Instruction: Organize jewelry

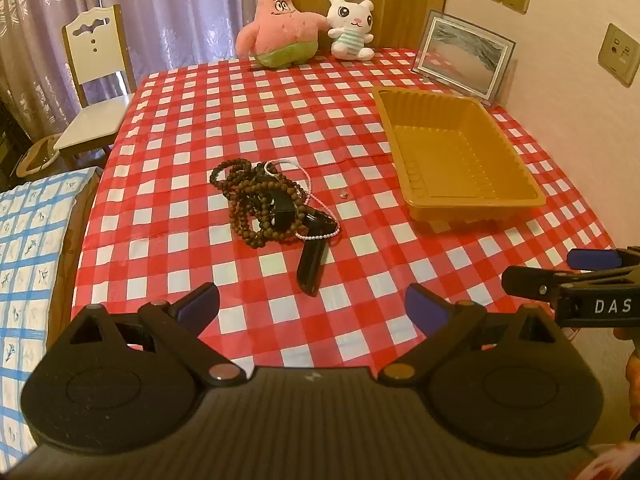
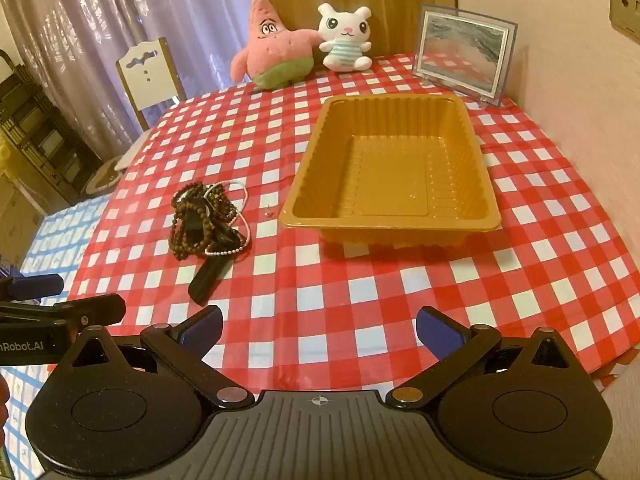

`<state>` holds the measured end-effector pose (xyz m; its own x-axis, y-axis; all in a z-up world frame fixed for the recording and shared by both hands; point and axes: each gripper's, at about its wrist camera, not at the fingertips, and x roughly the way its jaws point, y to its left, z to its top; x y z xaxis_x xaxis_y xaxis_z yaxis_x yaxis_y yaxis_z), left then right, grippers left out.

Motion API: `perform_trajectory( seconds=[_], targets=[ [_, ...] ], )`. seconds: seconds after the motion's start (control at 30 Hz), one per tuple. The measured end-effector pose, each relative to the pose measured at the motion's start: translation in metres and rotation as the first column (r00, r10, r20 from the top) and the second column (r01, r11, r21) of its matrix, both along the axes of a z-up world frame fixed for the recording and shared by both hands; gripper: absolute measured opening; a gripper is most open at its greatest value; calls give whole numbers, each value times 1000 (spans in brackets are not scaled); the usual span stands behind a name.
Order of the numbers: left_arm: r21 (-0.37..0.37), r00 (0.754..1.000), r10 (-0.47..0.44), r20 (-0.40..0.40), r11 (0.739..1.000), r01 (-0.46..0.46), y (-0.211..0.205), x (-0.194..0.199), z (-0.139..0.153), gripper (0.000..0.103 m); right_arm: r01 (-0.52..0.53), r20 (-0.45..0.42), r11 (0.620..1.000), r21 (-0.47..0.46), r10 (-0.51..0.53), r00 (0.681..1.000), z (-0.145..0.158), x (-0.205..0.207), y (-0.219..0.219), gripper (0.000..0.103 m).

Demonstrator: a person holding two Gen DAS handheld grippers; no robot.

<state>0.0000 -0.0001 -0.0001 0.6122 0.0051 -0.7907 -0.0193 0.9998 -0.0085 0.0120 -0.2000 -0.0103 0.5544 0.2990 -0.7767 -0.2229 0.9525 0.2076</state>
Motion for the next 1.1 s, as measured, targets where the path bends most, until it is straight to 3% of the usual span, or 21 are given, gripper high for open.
perform_trajectory(
  seconds=[1.1],
  targets=[
    [-1, 1000, 1, 5, 1000, -1, 0, 0, 0, 99, -1, 5, 1000, 7, 1, 1000, 1, 4, 1, 103]
  ],
)
